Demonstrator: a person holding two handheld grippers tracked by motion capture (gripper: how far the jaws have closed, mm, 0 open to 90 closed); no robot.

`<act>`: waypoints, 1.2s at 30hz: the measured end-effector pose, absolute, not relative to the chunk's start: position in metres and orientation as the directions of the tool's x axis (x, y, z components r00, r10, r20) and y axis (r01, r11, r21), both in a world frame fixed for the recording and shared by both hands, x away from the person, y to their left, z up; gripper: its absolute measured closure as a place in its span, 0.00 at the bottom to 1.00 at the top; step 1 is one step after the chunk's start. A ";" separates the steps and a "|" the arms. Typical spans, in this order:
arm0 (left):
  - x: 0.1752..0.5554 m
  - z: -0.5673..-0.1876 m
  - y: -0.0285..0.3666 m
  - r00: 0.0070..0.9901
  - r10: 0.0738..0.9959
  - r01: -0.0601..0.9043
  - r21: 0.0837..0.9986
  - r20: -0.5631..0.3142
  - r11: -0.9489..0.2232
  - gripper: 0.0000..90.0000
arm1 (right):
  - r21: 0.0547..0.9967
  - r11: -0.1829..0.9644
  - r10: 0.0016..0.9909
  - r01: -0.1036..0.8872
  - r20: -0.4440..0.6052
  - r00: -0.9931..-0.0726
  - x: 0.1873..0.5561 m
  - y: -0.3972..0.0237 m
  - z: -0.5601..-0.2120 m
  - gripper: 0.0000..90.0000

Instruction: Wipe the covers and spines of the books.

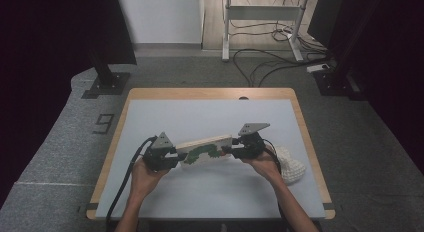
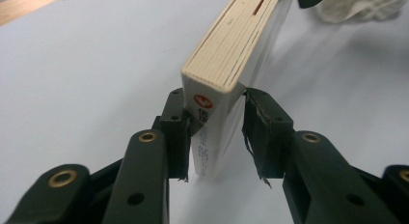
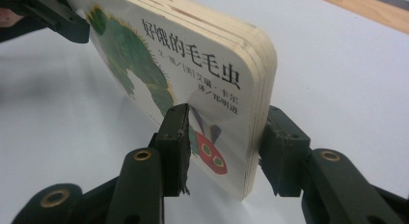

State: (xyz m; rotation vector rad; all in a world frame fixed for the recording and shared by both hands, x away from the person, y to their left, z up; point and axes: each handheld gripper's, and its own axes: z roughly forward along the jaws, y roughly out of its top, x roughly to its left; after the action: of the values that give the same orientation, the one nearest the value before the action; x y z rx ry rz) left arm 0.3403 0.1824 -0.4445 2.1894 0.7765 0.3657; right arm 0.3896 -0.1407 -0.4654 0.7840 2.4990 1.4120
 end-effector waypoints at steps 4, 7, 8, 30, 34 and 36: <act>0.344 -0.449 0.182 0.766 0.642 0.416 0.743 0.023 -0.523 0.69 | 0.836 0.420 0.527 0.352 0.091 -0.845 0.393 -0.138 -0.469 0.62; 0.346 -0.451 0.181 0.763 0.645 0.419 0.740 0.026 -0.526 0.68 | 0.835 0.415 0.532 0.361 0.099 -0.841 0.395 -0.138 -0.473 0.62; 0.346 -0.452 0.181 0.761 0.647 0.419 0.738 0.032 -0.529 0.68 | 0.833 0.416 0.532 0.365 0.103 -0.841 0.395 -0.138 -0.474 0.62; 0.343 -0.456 0.183 0.770 0.638 0.403 0.762 0.018 -0.507 0.67 | 0.832 0.426 0.545 0.355 0.078 -0.835 0.390 -0.140 -0.475 0.44; 0.343 -0.457 0.184 0.774 0.633 0.397 0.766 0.017 -0.506 0.67 | 0.831 0.436 0.561 0.346 0.050 -0.826 0.386 -0.144 -0.470 0.35; 0.343 -0.457 0.185 0.776 0.630 0.396 0.768 0.012 -0.503 0.67 | 0.827 0.441 0.575 0.348 0.038 -0.818 0.384 -0.147 -0.467 0.31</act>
State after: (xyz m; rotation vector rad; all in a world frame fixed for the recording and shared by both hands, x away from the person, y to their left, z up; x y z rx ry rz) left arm 0.3427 0.1850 -0.4570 2.1632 0.7607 0.3718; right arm 0.3840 -0.1467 -0.4672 0.8009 2.4460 1.3159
